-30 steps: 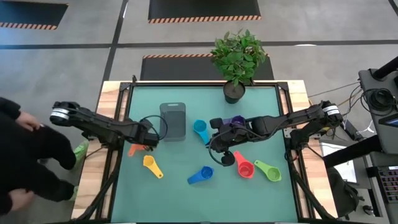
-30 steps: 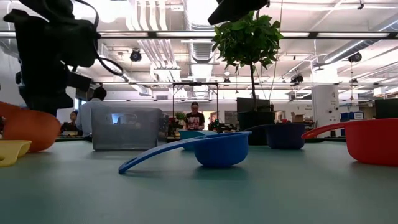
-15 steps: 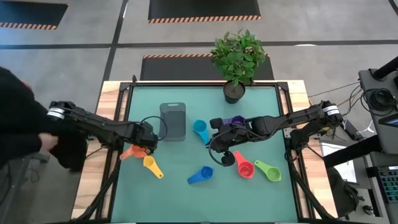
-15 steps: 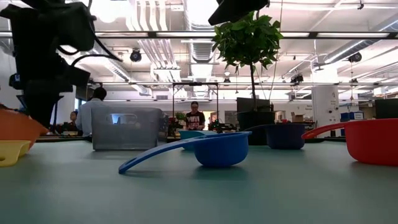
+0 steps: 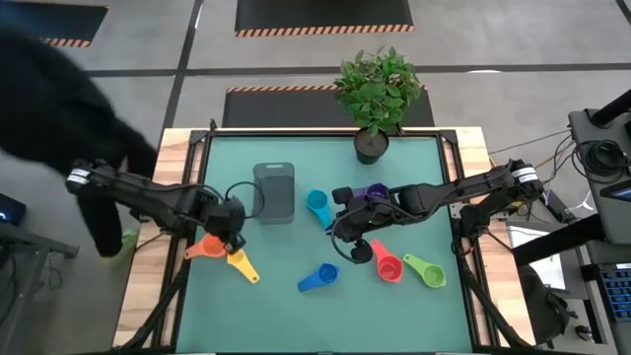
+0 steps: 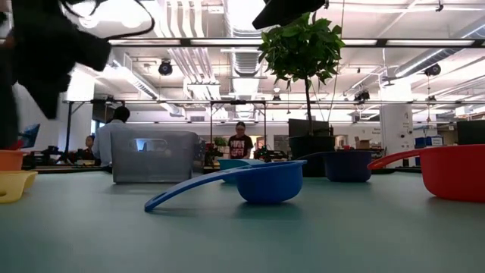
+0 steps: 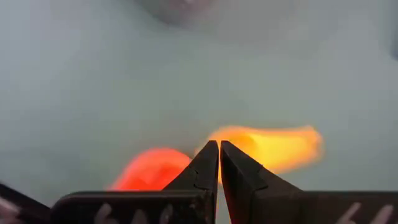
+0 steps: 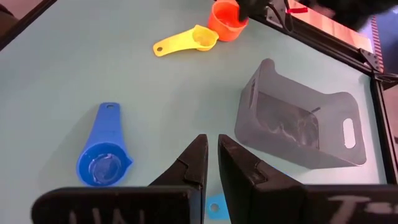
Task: Nest measuring cups in basket
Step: Stack the orange measuring cup on top of the violet measuring cup
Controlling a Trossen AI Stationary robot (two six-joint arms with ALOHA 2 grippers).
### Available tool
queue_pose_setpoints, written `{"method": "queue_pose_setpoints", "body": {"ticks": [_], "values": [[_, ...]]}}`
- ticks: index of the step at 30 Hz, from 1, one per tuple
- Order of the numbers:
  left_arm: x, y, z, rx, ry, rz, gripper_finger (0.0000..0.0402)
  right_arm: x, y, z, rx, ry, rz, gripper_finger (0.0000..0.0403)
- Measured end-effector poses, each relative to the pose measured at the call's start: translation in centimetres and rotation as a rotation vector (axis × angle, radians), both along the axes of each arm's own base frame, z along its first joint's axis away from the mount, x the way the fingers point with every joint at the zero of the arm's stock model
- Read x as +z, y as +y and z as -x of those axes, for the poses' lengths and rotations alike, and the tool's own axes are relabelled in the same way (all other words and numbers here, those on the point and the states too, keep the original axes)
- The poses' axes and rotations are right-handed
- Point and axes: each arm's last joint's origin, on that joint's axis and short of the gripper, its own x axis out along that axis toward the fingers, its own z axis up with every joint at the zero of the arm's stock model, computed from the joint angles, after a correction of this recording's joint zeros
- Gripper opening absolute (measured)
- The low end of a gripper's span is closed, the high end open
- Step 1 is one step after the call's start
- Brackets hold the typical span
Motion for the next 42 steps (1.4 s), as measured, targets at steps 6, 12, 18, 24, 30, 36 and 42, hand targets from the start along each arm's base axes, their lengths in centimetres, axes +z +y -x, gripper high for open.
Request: {"method": "queue_pose_setpoints", "body": {"ticks": [6,12,18,24,30,36,42], "values": [[-0.7,-1.7,1.4,-0.005,0.205,0.011,0.0000,-0.7,0.2,0.1,0.024,0.017,0.024,0.0027],[-3.1,-1.9,1.0,0.029,0.293,-0.082,0.0000,-1.5,0.2,0.3,0.030,0.042,0.037,0.0027],[-5.0,-2.3,-0.2,-0.020,0.341,-0.134,0.0000,-2.2,0.3,0.5,0.021,0.064,0.026,0.0027],[-6.2,-2.8,-1.7,-0.080,0.310,-0.153,0.0000,-2.3,0.6,0.6,0.018,0.069,0.013,0.0027],[-5.1,-3.5,-3.7,-0.125,0.207,-0.167,0.0000,-2.3,1.0,0.7,0.028,0.069,0.010,0.0027],[-4.0,-4.1,-6.2,-0.151,0.005,-0.233,0.0000,-2.3,1.5,0.8,0.022,0.066,0.023,0.0027],[-1.9,-4.5,-7.4,-0.213,-0.122,-0.334,0.0000,-2.3,2.0,0.9,0.018,0.068,0.003,0.0027]]}}
